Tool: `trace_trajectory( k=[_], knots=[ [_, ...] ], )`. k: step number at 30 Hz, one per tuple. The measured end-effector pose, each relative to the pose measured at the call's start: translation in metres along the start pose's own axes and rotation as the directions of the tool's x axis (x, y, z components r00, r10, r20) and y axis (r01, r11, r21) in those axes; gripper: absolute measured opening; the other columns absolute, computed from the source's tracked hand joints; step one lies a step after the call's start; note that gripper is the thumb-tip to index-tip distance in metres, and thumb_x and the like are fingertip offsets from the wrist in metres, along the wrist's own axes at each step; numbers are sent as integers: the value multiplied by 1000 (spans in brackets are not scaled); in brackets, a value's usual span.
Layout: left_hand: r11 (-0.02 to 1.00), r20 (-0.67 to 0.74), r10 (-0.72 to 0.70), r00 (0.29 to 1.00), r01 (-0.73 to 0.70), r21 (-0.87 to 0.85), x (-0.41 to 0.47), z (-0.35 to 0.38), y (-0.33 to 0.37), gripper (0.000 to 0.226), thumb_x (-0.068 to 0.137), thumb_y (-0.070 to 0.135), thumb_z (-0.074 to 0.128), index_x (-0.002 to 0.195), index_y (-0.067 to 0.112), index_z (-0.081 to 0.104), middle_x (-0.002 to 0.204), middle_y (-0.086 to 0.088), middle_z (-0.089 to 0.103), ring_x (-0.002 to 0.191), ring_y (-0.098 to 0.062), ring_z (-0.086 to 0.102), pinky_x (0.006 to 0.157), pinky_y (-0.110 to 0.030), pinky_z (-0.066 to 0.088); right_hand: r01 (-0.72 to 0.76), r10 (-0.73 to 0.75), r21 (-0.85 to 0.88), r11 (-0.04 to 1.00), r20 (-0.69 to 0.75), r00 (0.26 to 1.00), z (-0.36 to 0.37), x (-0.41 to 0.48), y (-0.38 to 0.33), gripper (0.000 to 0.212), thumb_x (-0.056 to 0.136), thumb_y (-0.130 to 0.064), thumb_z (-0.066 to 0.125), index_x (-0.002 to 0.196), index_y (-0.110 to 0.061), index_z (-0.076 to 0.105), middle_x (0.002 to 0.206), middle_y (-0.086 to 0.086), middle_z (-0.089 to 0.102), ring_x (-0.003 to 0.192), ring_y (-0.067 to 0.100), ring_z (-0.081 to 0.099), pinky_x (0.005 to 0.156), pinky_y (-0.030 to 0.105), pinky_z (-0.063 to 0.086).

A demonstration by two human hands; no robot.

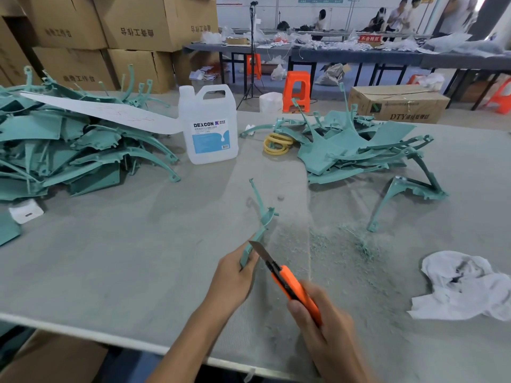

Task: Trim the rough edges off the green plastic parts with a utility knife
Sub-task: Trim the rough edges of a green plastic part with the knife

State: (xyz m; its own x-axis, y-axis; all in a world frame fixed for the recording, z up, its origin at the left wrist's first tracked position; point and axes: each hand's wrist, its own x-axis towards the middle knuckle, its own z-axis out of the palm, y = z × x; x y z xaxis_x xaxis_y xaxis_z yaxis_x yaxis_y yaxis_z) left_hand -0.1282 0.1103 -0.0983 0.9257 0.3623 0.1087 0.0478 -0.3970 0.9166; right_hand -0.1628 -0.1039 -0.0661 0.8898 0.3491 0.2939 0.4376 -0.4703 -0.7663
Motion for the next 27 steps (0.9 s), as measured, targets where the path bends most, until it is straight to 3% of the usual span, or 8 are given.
trace_trajectory(
  k=[4,7,11,14,16,19,23,27],
  knots=[
    [998,-3,41,999,-41,36,2,4,-3,15,102,36,55,104,25,66,76,34,66,80,12,64,64,-3,40,-10,10,20,1000,8,1000,1,3,3,34,86,-64,55,119,-58,52,73,-20,63,64,2,64,57,9,41],
    [995,-16,89,996,-89,34,8,4,0,31,101,44,51,106,22,71,100,35,64,98,0,62,66,-2,39,-91,91,18,996,-34,995,2,15,11,26,87,-69,52,111,-60,54,68,-16,64,58,3,63,53,14,43],
    [996,13,78,997,-79,41,28,12,5,36,104,39,50,114,10,68,80,37,64,71,3,61,55,-7,38,-118,117,-2,993,-108,987,-3,40,26,24,88,-67,45,107,-54,52,69,-11,64,56,7,61,53,28,46],
    [993,12,104,994,-105,56,47,20,10,33,104,40,49,113,14,68,68,34,62,62,5,55,56,-9,38,-67,62,-31,997,-137,989,-1,48,27,22,90,-66,44,109,-59,49,70,-17,62,57,6,60,50,17,41],
    [992,19,115,993,-116,53,58,26,13,27,104,43,49,112,22,64,73,33,63,70,10,57,61,-5,38,-34,24,-69,997,-139,990,1,51,26,20,91,-64,43,111,-67,44,75,-24,61,60,2,60,53,13,41],
    [988,23,140,990,-141,64,71,31,14,24,104,41,49,117,28,65,96,17,73,90,-1,65,70,-3,41,-36,29,-58,998,-117,993,2,56,29,20,92,-65,41,111,-69,43,76,-24,61,59,2,60,50,13,39],
    [975,66,183,981,-190,115,76,34,8,30,99,41,44,124,43,60,94,11,74,86,-6,66,76,-21,49,-35,30,-51,998,-101,994,5,56,35,24,91,-66,42,113,-64,48,78,-22,62,63,3,61,51,16,39],
    [967,76,214,974,-222,122,72,33,6,42,102,27,54,143,39,53,130,25,58,117,9,54,94,0,37,-156,146,-32,987,-209,967,5,60,40,23,87,-71,36,105,-62,48,78,-23,63,67,-1,60,53,18,42]
  ],
)
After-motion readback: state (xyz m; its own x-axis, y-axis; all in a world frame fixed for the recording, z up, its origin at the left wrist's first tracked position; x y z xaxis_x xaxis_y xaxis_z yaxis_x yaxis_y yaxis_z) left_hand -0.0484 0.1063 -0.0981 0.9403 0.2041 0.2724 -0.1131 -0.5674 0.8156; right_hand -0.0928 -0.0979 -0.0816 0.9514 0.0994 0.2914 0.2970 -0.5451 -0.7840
